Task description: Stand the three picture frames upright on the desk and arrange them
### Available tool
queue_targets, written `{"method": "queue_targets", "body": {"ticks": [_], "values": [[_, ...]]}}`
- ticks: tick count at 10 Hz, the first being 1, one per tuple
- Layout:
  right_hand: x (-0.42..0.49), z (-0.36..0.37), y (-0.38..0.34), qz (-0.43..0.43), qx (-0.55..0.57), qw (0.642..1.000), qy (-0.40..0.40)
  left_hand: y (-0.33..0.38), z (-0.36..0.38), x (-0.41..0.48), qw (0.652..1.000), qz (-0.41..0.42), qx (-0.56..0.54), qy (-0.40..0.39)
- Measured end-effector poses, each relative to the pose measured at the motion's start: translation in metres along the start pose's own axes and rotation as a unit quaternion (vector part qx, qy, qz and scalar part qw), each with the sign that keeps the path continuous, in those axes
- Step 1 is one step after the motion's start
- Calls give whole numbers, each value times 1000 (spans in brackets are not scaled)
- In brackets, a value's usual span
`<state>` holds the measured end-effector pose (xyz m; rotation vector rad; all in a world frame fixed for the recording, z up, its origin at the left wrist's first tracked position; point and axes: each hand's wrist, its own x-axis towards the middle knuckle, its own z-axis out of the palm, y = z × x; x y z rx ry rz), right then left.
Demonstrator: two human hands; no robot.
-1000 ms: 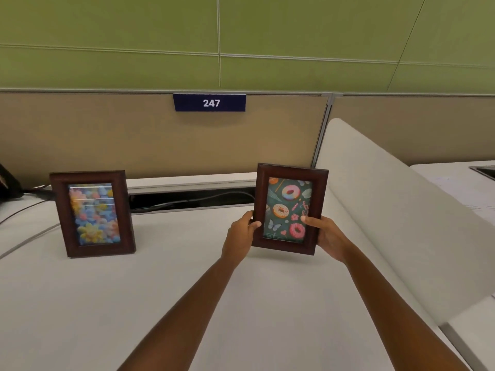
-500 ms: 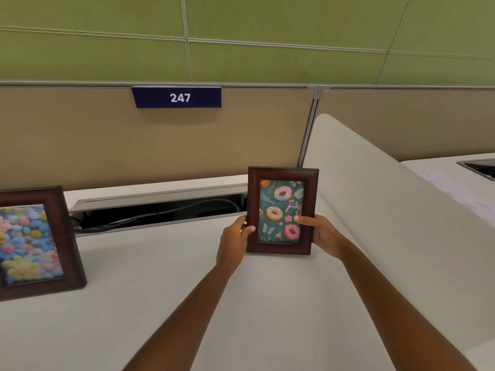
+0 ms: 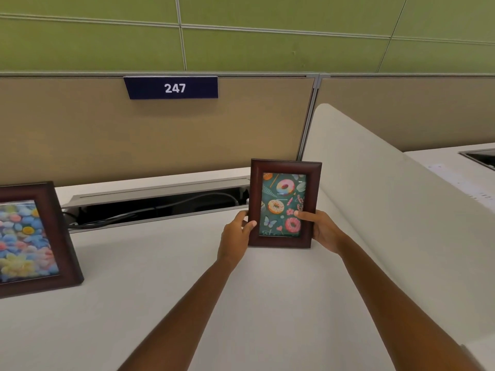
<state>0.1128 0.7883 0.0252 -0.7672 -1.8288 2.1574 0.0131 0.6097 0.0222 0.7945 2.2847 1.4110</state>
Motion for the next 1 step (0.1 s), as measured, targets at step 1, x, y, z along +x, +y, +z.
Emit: {"method": "queue_targets", "body": {"ticks": [1], "values": [[-7, -1, 9, -6, -33, 999, 37, -9, 0, -8, 999, -22, 25, -3]]}}
